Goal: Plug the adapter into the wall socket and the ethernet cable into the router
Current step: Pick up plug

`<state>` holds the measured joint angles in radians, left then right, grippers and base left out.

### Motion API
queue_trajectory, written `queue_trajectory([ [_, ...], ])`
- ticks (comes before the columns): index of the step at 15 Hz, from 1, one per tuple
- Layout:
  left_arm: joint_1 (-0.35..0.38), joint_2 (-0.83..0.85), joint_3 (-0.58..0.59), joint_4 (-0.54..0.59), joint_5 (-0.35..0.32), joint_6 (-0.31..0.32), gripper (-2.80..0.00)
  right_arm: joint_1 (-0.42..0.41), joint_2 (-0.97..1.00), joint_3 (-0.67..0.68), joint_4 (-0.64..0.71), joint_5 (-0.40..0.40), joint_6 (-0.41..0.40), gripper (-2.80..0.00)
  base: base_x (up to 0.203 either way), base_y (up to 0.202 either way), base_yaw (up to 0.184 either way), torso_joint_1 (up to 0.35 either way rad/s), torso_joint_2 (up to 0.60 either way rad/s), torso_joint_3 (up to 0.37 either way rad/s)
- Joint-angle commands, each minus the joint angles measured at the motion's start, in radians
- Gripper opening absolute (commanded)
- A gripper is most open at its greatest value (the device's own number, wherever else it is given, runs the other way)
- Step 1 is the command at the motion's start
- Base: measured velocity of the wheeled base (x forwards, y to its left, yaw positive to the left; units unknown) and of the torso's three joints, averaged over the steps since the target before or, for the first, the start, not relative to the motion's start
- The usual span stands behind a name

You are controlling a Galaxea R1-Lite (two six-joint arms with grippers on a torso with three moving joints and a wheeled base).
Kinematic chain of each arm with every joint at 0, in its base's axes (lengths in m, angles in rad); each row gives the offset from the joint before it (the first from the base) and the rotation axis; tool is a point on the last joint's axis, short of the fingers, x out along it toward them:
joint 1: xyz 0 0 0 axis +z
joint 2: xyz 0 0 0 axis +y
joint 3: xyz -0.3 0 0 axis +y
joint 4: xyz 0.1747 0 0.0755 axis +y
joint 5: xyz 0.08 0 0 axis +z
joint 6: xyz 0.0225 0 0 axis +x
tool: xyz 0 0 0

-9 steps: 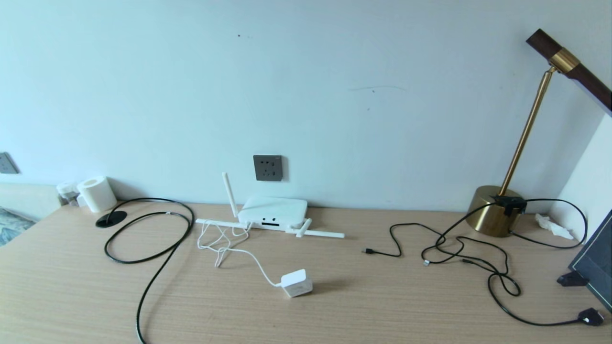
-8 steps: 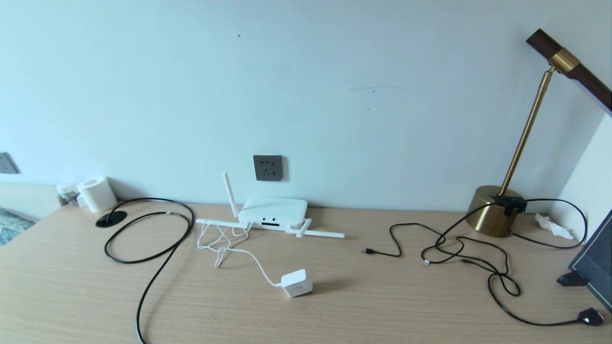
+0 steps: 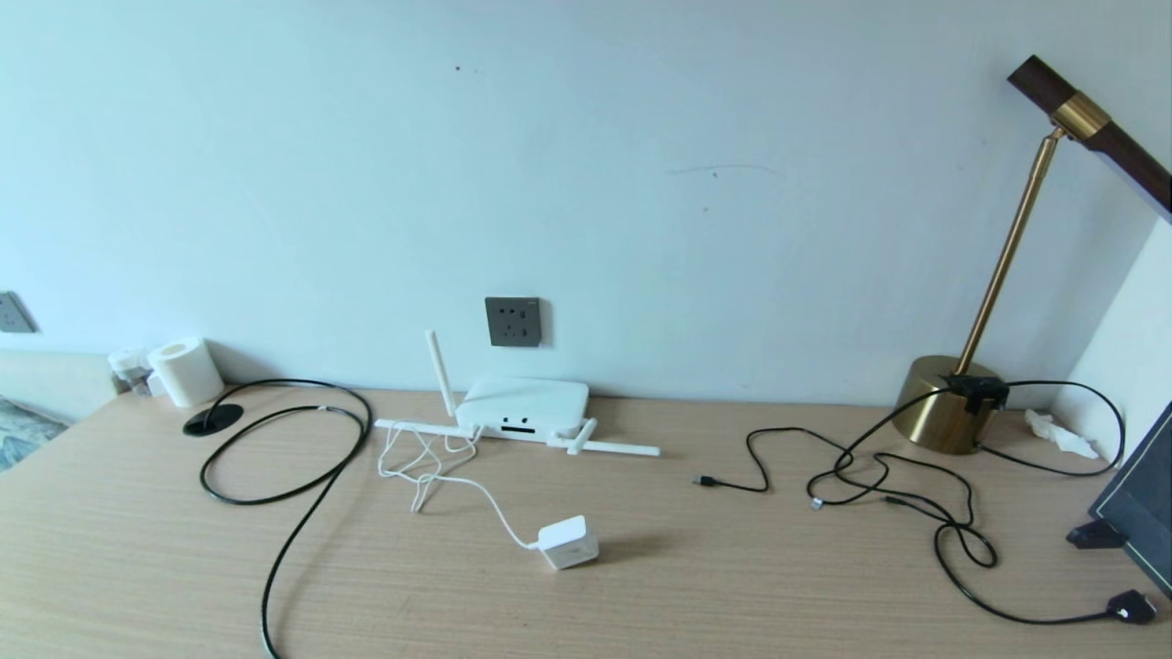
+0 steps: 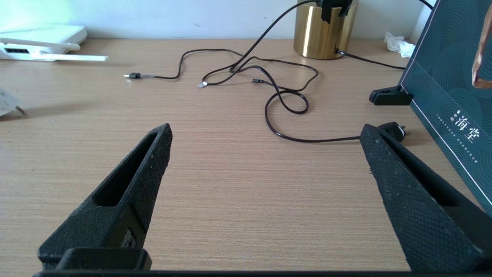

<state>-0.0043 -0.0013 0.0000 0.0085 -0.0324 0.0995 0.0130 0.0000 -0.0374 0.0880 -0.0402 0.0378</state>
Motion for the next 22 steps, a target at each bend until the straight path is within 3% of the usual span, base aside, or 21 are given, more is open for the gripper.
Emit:
queue_trajectory([
  [1, 0.0, 0.001, -0.002, 0.002, -0.003, 0.006, -2.8, 0.0, 0.0, 0.005, -0.012, 0.0, 0.0, 0.0, 0.0, 0.0, 0.0, 0.0, 0.0, 0.0],
  [7, 0.0, 0.0, 0.0, -0.002, -0.004, 0.023, -2.8, -0.001, 0.002, 0.011, -0.034, 0.0, 0.008, 0.0, 0.0, 0.0, 0.0, 0.0, 0.0, 0.0],
  [10, 0.002, 0.067, -0.12, -0.003, -0.104, 0.079, -2.8, -0.005, 0.002, 0.01, -0.033, 0.0, 0.01, 0.0, 0.0, 0.0, 0.0, 0.0, 0.0, 0.0],
  [12, -0.003, 0.267, -0.258, -0.001, -0.166, 0.085, -2.8, -0.005, 0.002, 0.01, -0.033, 0.0, 0.011, 0.0, 0.0, 0.0, 0.0, 0.0, 0.0, 0.0],
  [15, -0.045, 0.698, -0.433, -0.002, -0.269, 0.11, -2.8, -0.005, 0.002, 0.01, -0.034, 0.0, 0.011, 0.0, 0.0, 0.0, 0.0, 0.0, 0.0, 0.0],
  [19, -0.126, 1.272, -0.715, -0.012, -0.338, 0.224, -2.8, -0.005, 0.002, 0.01, -0.034, 0.0, 0.011, 0.0, 0.0, 0.0, 0.0, 0.0, 0.0, 0.0],
  [20, -0.159, 1.416, -0.829, -0.011, -0.348, 0.264, 0.0, -0.005, 0.002, 0.01, -0.034, 0.0, 0.01, 0.0, 0.0, 0.0, 0.0, 0.0, 0.0, 0.0],
  [22, -0.212, 1.651, -1.062, 0.01, -0.349, 0.352, 0.0, -0.005, 0.002, 0.01, -0.034, 0.0, 0.011, 0.0, 0.0, 0.0, 0.0, 0.0, 0.0, 0.0],
])
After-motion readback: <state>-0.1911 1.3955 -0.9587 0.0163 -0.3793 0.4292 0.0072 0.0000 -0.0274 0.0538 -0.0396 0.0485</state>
